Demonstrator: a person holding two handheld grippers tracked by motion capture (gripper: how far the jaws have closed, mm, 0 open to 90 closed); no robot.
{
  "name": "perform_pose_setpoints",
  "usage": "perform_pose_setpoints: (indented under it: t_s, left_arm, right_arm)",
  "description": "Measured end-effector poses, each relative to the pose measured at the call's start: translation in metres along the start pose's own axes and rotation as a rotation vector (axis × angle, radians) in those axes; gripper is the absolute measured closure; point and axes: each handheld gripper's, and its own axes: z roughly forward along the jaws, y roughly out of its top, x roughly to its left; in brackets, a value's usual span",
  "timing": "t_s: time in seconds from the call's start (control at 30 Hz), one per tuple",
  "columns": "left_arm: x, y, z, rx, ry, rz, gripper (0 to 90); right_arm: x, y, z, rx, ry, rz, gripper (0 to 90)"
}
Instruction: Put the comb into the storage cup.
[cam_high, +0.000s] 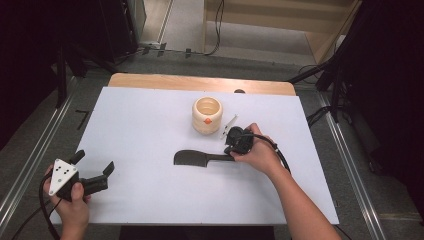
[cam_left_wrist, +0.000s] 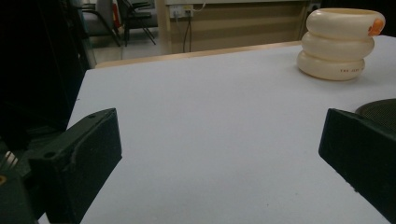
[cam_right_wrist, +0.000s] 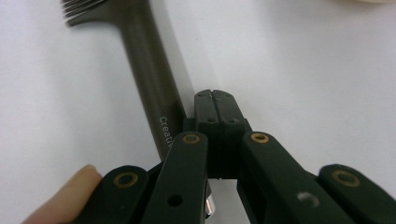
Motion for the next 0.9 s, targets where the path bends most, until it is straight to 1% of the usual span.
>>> perform_pose_setpoints:
  t_s: [0.03,0.07,0.1,0.13,0.17,0.2,0.3,0.33,0.4,0.43,0.47,0.5,0.53,0.57,0.6,0.63,0.67,0.7,0.73,0.77,0.8,0.87,0.9]
  left_arm:
    - [0.000,0.000,0.000,0.000,0.000,0.000,0.0]
    - [0.000,0.000,0.000,0.000,0.000,0.000,0.0]
    - [0.000,0.000,0.000,0.000,0.000,0.000,0.0]
    - [0.000,0.000,0.000,0.000,0.000,0.000,0.0]
    - [0.000,0.000,0.000,0.000,0.001,0.001,0.0]
    - [0.000,0.000,0.000,-0.001,0.001,0.000,0.0]
    - [0.000,0.000,0.000,-0.001,0.001,0.000,0.0]
    - [0.000,0.000,0.000,0.000,0.001,0.000,0.0]
    - [0.000,0.000,0.000,0.000,0.001,0.001,0.0]
    - [0.000,0.000,0.000,0.000,0.001,0.001,0.0]
    - [0.000,0.000,0.000,0.000,0.001,0.001,0.0]
    - [0.000,0.000,0.000,0.000,0.001,0.001,0.0]
    - [0.000,0.000,0.000,0.001,0.001,0.001,0.0]
    - [0.000,0.000,0.000,0.001,0.001,0.002,0.0]
    - [0.000,0.000,0.000,0.000,0.001,0.001,0.0]
    - [-0.001,0.000,0.000,-0.001,0.001,0.000,0.0]
    - [0.000,0.000,0.000,0.000,0.001,0.001,0.0]
    - [0.000,0.000,0.000,0.000,0.001,0.002,0.0]
    - [0.000,0.000,0.000,0.001,0.002,0.002,0.0]
    - [0.000,0.000,0.000,0.000,0.002,0.002,0.0]
    - [0.000,0.000,0.000,0.001,0.001,0.002,0.0]
    - [0.000,0.000,0.000,0.001,0.002,0.002,0.0]
    - [0.000,0.000,0.000,0.000,0.001,0.002,0.0]
  right_arm:
    - [0.001,0.000,0.000,-0.007,0.016,-0.003,88.5]
    - [0.001,0.000,0.000,-0.007,0.016,-0.003,88.5]
    - [0.004,0.000,0.001,0.006,0.035,-0.024,88.5]
    - [0.004,0.000,0.001,0.006,0.035,-0.024,88.5]
    - [0.005,0.000,0.000,0.022,0.039,-0.029,88.5]
    - [0.005,0.001,0.000,0.020,0.046,-0.047,88.5]
    - [0.009,0.002,-0.001,0.041,0.049,-0.044,88.4]
    - [0.009,0.002,-0.004,0.033,0.029,-0.042,88.3]
    - [0.006,0.002,-0.010,-0.005,0.016,-0.036,88.0]
    - [0.006,0.002,-0.013,-0.018,0.013,-0.004,86.6]
    - [0.004,0.003,-0.016,-0.030,0.020,0.008,76.8]
    - [0.003,0.004,-0.018,-0.031,0.037,0.015,70.7]
    - [0.003,0.005,-0.020,-0.040,0.050,0.011,65.4]
    - [0.003,0.005,-0.020,-0.040,0.050,0.011,65.4]
    - [0.004,0.007,-0.022,-0.027,0.045,0.010,62.1]
    - [0.005,0.008,-0.023,-0.034,0.049,0.011,57.4]
    - [0.007,0.010,-0.023,-0.041,0.062,0.009,53.8]
    - [0.007,0.014,-0.024,-0.027,0.090,0.009,49.7]
    - [0.007,0.014,-0.024,-0.027,0.090,0.009,49.7]
    - [0.009,0.016,-0.022,-0.030,0.107,0.017,49.0]
    - [0.010,0.018,-0.021,-0.024,0.110,0.020,48.8]
    - [0.013,0.023,-0.017,-0.001,0.107,0.016,47.6]
    - [0.015,0.024,-0.015,0.012,0.114,0.020,47.6]
